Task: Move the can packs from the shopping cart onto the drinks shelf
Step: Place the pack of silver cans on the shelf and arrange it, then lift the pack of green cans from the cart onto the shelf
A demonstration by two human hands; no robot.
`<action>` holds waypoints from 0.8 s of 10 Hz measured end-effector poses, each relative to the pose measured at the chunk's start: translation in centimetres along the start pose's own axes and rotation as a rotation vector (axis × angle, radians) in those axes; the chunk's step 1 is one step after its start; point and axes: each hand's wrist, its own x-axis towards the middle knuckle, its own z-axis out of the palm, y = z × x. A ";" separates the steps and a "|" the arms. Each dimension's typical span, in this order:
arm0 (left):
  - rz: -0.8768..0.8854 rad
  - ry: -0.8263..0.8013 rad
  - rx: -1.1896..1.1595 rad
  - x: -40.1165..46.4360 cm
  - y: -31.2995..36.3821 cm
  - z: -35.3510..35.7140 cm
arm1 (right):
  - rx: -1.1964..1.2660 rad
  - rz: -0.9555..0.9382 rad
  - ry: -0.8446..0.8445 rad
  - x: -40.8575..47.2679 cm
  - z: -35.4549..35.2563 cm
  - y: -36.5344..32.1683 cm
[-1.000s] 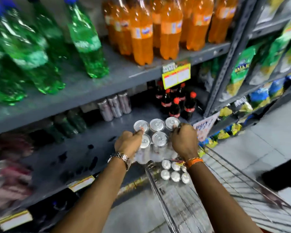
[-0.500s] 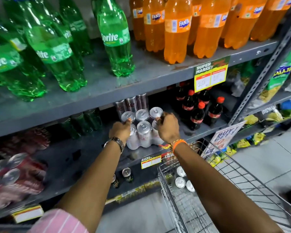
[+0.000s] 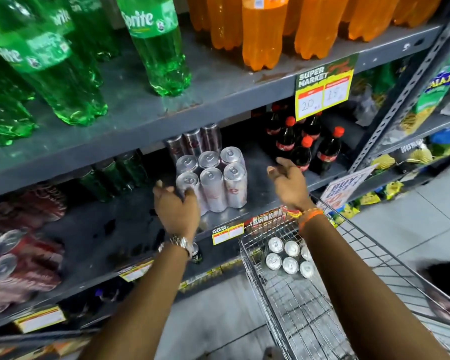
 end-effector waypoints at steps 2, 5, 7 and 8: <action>0.214 -0.005 -0.040 -9.7 -1.8 5.1 | 0.013 0.113 0.141 -2.0 -6.8 7.5; -0.293 -0.657 0.209 -13.8 -10.6 21.5 | -0.253 0.308 0.087 -3.4 -10.8 22.7; -0.438 -0.913 0.353 -11.1 -18.9 29.2 | -0.251 0.437 0.043 -3.0 -8.7 30.7; -0.456 -0.902 0.458 -9.2 -25.5 33.2 | -0.184 0.499 -0.023 -2.8 -7.3 32.9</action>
